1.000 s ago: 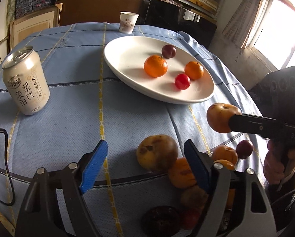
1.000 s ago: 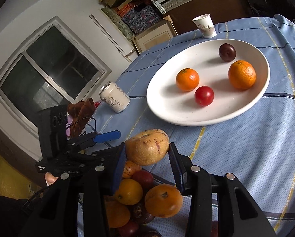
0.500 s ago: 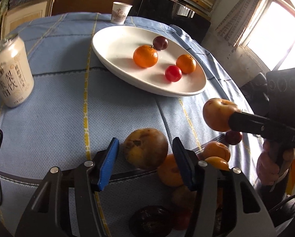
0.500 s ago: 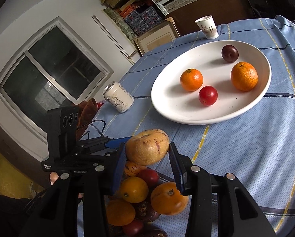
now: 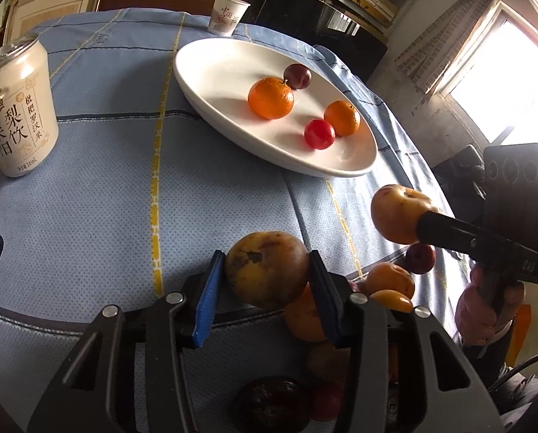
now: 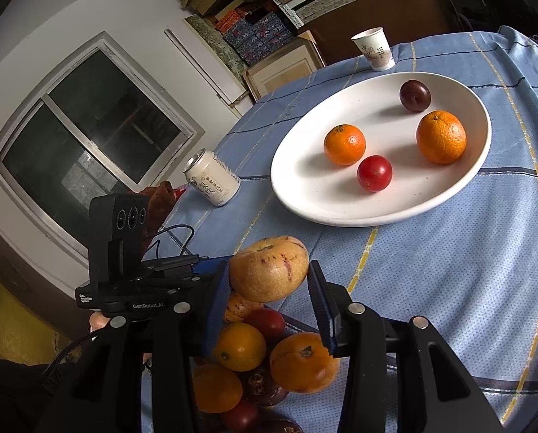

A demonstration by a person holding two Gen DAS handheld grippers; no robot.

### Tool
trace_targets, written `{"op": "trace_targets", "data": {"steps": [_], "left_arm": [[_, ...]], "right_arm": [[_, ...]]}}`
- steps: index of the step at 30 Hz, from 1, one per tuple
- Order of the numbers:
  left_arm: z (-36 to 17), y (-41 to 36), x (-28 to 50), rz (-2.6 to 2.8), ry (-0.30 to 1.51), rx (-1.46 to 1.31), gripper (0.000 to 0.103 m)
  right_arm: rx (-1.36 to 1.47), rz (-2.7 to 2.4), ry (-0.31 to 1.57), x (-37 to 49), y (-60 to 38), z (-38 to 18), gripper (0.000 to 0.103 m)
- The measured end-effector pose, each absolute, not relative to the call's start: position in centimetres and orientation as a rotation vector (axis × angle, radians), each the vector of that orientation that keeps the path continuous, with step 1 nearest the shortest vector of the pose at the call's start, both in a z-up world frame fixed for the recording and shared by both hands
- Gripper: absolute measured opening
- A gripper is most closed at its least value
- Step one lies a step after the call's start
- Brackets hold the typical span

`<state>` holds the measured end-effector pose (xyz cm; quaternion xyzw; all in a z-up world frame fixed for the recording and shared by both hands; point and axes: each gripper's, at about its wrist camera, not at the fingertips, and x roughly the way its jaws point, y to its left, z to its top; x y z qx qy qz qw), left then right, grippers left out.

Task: Organize fruits
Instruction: 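Grasp a brown potato with the right gripper while the left gripper grasps a yellow apple, then place the potato and apple onto the white plate and release both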

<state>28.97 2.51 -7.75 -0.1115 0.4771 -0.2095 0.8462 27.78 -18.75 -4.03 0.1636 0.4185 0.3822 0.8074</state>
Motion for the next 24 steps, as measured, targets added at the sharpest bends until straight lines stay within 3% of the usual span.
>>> {"op": "trace_targets", "data": {"steps": [15, 24], "left_arm": [[-2.0, 1.1, 29.2, -0.353, 0.781, -0.075, 0.046], [-0.3, -1.8, 35.1, -0.305, 0.772, -0.006, 0.046]], "right_arm": [[0.384, 0.553, 0.639, 29.0, -23.1, -2.2, 0.044], [0.380, 0.512, 0.686, 31.6, -23.0, -2.8, 0.044]]}}
